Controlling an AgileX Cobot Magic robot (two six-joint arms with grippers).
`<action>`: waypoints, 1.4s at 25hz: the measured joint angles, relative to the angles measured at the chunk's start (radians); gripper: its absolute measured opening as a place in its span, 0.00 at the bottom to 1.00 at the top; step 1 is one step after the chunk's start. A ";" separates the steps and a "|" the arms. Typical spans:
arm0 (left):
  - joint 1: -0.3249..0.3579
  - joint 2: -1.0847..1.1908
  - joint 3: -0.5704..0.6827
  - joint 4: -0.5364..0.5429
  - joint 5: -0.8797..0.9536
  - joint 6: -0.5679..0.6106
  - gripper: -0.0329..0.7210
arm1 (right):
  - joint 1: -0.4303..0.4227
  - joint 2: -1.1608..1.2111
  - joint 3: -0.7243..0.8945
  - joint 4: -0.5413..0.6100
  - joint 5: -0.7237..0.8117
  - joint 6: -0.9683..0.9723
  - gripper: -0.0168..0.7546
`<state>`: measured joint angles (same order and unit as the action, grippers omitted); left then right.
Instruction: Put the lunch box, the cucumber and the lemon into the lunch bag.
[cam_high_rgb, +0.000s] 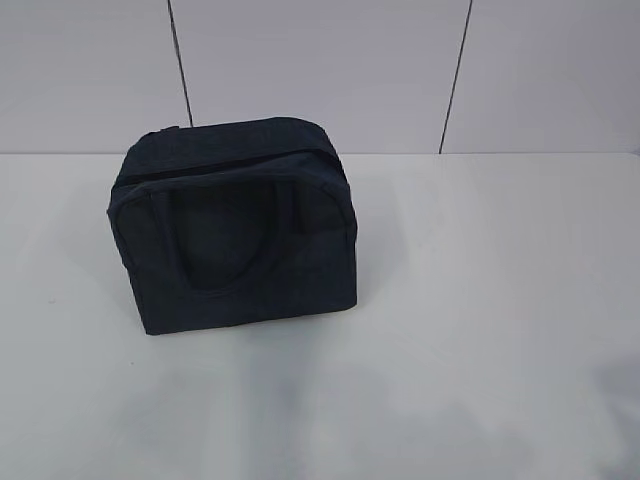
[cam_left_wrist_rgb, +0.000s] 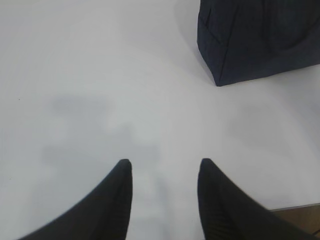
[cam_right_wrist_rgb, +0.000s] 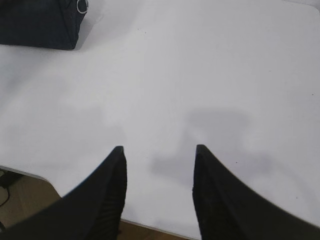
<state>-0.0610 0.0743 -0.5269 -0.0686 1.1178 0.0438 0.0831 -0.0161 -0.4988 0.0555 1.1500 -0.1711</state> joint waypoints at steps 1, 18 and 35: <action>0.000 0.000 0.000 0.000 0.000 0.000 0.46 | 0.000 0.000 0.000 0.000 0.000 0.000 0.46; 0.000 0.000 0.000 0.000 0.000 0.000 0.45 | 0.000 0.000 0.000 0.000 0.000 0.003 0.46; 0.000 0.000 0.000 0.000 0.000 0.000 0.44 | 0.000 0.000 0.000 0.000 0.000 0.005 0.46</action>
<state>-0.0610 0.0743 -0.5269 -0.0686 1.1178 0.0438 0.0831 -0.0161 -0.4988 0.0555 1.1500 -0.1665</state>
